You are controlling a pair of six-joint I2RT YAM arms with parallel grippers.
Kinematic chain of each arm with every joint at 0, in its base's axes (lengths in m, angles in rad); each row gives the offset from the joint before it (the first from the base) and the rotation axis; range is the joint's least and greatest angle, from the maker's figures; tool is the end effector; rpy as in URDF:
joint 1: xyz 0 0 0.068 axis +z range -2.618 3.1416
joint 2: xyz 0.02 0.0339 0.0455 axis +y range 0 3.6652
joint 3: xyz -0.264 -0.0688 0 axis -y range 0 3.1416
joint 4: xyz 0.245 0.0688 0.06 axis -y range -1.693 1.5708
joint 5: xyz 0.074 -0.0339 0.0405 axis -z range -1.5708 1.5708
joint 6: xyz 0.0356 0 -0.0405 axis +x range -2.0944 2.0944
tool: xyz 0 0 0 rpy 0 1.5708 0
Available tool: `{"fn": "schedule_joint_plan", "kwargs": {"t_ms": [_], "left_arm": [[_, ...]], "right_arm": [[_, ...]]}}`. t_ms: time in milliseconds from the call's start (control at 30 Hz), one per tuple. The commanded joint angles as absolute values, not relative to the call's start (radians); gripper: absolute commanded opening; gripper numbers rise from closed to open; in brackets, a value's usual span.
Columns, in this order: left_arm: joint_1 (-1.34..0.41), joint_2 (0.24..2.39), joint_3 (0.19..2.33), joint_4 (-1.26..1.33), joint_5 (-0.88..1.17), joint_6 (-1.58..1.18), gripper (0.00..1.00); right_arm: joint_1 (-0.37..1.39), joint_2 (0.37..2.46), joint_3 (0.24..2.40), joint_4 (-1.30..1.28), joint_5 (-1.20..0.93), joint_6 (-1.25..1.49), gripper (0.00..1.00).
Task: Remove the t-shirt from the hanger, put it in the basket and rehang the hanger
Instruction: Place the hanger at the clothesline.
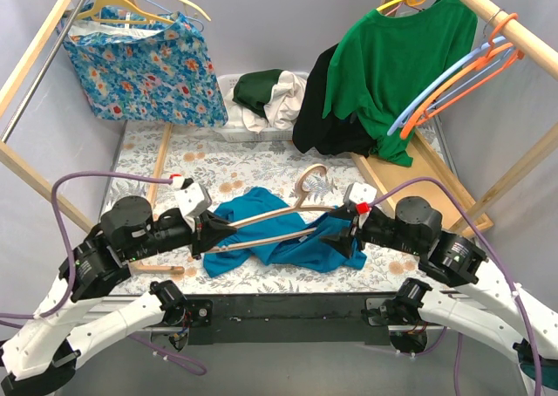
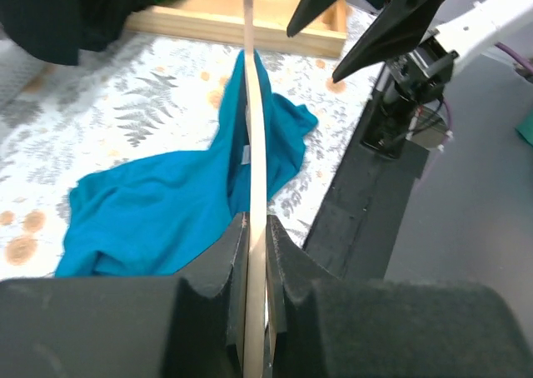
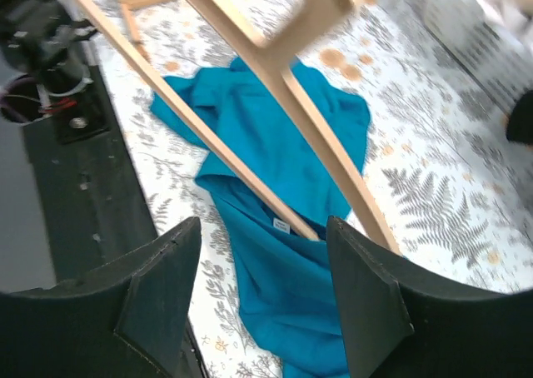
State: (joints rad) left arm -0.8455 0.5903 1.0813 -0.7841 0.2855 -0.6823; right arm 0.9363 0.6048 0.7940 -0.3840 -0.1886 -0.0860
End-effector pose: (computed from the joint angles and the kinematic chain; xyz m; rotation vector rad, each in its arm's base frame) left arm 0.0535 -0.0755 0.3976 0.3873 2.0363 -1.2729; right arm 0.0771 0.1160 0.3475 -1.0157 1.5212 0.7754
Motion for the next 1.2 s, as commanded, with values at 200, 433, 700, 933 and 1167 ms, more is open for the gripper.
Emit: {"fn": "schedule_joint_plan", "kwargs": {"t_ms": [200,433,700,933,1167], "left_arm": [[-0.842,0.597,1.288,-0.891,0.023,-0.649,0.00],[-0.842,0.638,1.332,-0.766,-0.038,-0.664,0.00],[-0.842,0.804,1.261,-0.358,-0.002,-0.696,0.00],[-0.842,1.070,1.299,-0.008,0.095,-0.657,0.00],[-0.845,1.330,1.420,0.253,0.097,-0.626,0.00]], "right_arm": [[0.939,0.681,0.709,-0.331,0.207,0.077,0.68],[0.939,0.681,0.658,-0.284,0.222,0.109,0.68],[0.940,0.707,0.568,-0.235,-0.026,0.130,0.64],[0.943,0.703,0.459,-0.127,-0.141,0.255,0.60],[0.946,0.647,0.417,-0.135,-0.104,0.262,0.59]]}}
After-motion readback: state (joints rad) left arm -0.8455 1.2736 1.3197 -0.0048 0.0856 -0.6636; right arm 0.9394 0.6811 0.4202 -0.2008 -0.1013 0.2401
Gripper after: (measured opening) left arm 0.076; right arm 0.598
